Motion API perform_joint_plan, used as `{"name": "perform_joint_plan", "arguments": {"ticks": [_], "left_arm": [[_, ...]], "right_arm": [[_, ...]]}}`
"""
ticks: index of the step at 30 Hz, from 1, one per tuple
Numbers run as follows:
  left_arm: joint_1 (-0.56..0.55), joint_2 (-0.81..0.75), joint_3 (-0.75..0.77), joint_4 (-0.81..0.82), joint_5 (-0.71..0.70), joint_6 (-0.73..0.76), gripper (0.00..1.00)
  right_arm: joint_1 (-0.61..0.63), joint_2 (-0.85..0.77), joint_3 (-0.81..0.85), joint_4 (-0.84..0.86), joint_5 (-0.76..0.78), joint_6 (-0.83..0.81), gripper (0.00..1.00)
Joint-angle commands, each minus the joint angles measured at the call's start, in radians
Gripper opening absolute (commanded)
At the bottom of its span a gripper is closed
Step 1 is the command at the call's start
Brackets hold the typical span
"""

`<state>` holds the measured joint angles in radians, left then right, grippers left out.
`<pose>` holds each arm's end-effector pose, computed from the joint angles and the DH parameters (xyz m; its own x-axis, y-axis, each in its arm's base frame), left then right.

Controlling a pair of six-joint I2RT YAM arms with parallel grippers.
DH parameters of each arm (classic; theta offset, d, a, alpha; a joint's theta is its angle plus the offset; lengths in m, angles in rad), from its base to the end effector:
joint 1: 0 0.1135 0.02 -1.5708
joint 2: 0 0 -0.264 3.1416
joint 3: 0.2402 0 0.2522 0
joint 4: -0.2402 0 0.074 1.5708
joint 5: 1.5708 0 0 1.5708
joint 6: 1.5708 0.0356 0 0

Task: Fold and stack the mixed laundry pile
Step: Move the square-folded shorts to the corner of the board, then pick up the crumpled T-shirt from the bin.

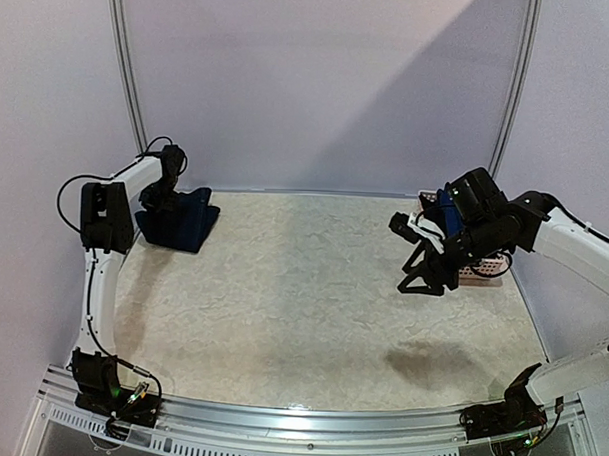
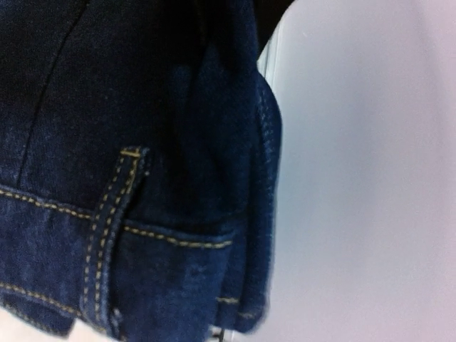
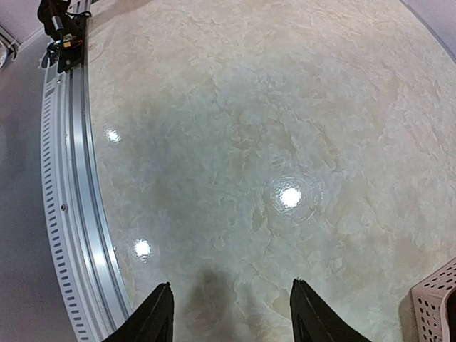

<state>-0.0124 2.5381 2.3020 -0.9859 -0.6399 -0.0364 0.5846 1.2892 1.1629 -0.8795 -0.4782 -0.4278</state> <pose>0.5248 0.0147 0.1680 -0.9320 -0.0176 -0.3620 -0.2282 0.8045 0.5483 0.2026 0.1537 0.3066 -0.3524 -0.6748 -0.6484 -0.9250 0.3566 0.1315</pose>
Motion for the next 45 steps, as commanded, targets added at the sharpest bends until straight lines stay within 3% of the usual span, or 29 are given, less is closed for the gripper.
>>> {"name": "perform_joint_plan", "arguments": {"ticks": [1,4,11,17,22,25,26,28,29,33,36,39,45], "left_arm": [[0.012,0.043,0.126,-0.006,-0.047,0.002,0.3],[0.012,-0.03,0.102,-0.033,-0.086,-0.048,0.41],[-0.085,-0.341,-0.031,0.009,-0.014,-0.123,0.48],[-0.347,-0.627,-0.289,0.126,0.076,-0.116,0.52],[-0.535,-0.798,-0.527,0.215,0.143,-0.106,0.52],[-0.628,-0.942,-0.771,0.396,0.141,-0.074,0.56],[-0.646,-0.991,-0.854,0.472,0.155,-0.062,0.62],[-0.66,-1.066,-0.997,0.618,0.189,-0.071,0.97],[-0.661,-1.089,-1.047,0.668,0.221,-0.083,0.99],[-0.663,-1.102,-1.149,0.759,0.249,-0.122,1.0],[-0.651,-1.051,-1.116,0.686,0.249,-0.184,1.0],[-0.635,-1.007,-1.077,0.634,0.368,-0.203,0.99],[-0.635,-0.974,-1.066,0.653,0.531,-0.171,0.82]], "right_arm": [[-0.049,-0.009,-0.006,-0.009,0.016,0.003,0.56],[-0.125,-0.032,0.009,-0.011,0.01,0.01,0.57],[-0.295,-0.086,0.018,0.097,0.091,0.098,0.6],[-0.444,-0.099,0.0,0.227,0.228,0.209,0.73],[-0.565,-0.02,-0.005,0.305,0.233,0.26,0.74],[-0.62,0.042,-0.007,0.336,0.225,0.276,0.73],[-0.628,0.074,-0.008,0.34,0.22,0.278,0.73],[-0.632,0.115,-0.002,0.343,0.203,0.279,0.73],[-0.632,0.143,0.006,0.344,0.193,0.278,0.72],[-0.632,0.241,0.082,0.353,0.18,0.289,0.71],[-0.632,0.343,0.174,0.36,0.16,0.302,0.7],[-0.632,0.437,0.251,0.36,0.098,0.316,0.67],[-0.631,0.644,0.425,0.326,0.06,0.334,0.64]]}}
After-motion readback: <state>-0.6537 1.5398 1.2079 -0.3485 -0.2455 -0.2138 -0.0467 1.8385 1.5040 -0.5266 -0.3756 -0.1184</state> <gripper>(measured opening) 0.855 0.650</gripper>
